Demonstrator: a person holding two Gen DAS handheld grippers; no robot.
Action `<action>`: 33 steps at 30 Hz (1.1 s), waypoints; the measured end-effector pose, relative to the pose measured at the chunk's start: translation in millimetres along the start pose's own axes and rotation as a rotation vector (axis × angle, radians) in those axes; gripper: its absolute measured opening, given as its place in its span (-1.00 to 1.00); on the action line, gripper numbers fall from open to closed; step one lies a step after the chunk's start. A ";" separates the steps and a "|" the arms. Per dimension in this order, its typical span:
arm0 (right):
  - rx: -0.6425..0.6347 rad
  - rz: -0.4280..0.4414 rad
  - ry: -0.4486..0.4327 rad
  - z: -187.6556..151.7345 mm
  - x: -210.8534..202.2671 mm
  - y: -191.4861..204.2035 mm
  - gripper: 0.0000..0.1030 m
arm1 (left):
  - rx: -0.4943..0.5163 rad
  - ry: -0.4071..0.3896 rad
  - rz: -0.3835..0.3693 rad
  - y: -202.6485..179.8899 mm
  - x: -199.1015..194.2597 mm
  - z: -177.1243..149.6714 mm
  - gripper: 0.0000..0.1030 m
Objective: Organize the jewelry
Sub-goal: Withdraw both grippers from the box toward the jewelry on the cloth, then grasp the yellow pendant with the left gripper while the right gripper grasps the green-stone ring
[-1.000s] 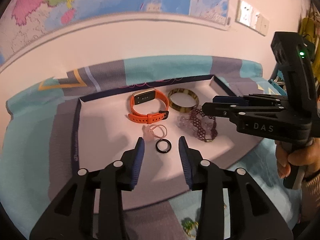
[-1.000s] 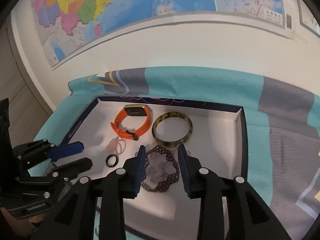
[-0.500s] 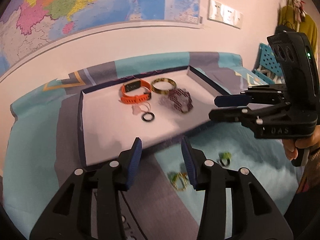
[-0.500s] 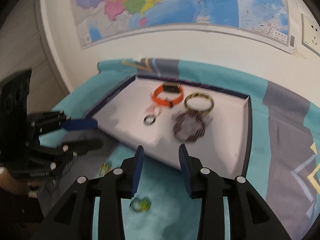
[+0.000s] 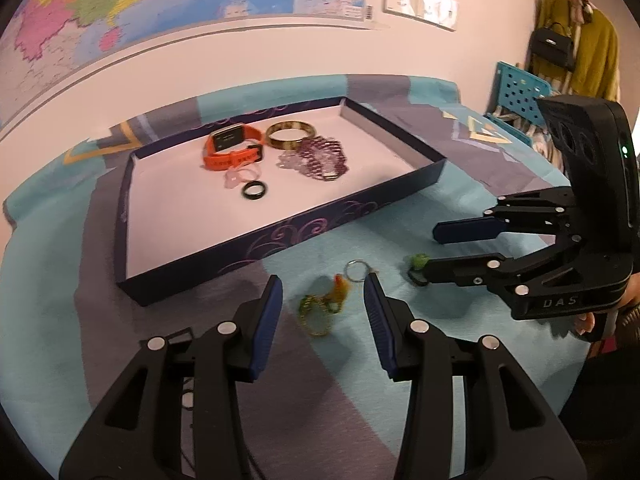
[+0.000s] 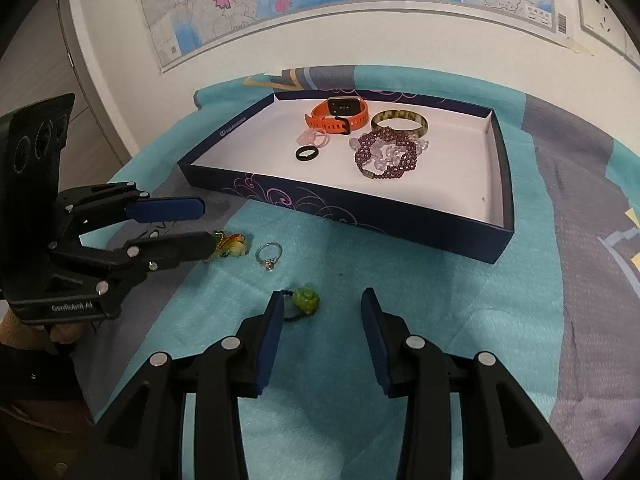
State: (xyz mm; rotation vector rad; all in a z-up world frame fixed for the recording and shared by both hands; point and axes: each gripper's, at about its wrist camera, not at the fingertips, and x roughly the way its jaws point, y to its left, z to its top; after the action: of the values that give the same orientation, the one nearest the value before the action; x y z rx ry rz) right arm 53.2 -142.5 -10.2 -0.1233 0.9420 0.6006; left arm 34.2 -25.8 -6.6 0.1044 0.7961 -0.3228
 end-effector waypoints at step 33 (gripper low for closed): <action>-0.040 -0.048 0.007 -2.1 5.0 20.1 -0.41 | 0.000 0.081 -0.048 -4.6 22.5 -2.1 -0.74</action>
State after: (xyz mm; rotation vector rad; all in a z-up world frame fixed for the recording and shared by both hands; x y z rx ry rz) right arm 43.1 -124.4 -12.3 -0.1833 0.9320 0.5748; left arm 46.0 -35.2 -24.0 0.0991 0.8799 -0.3660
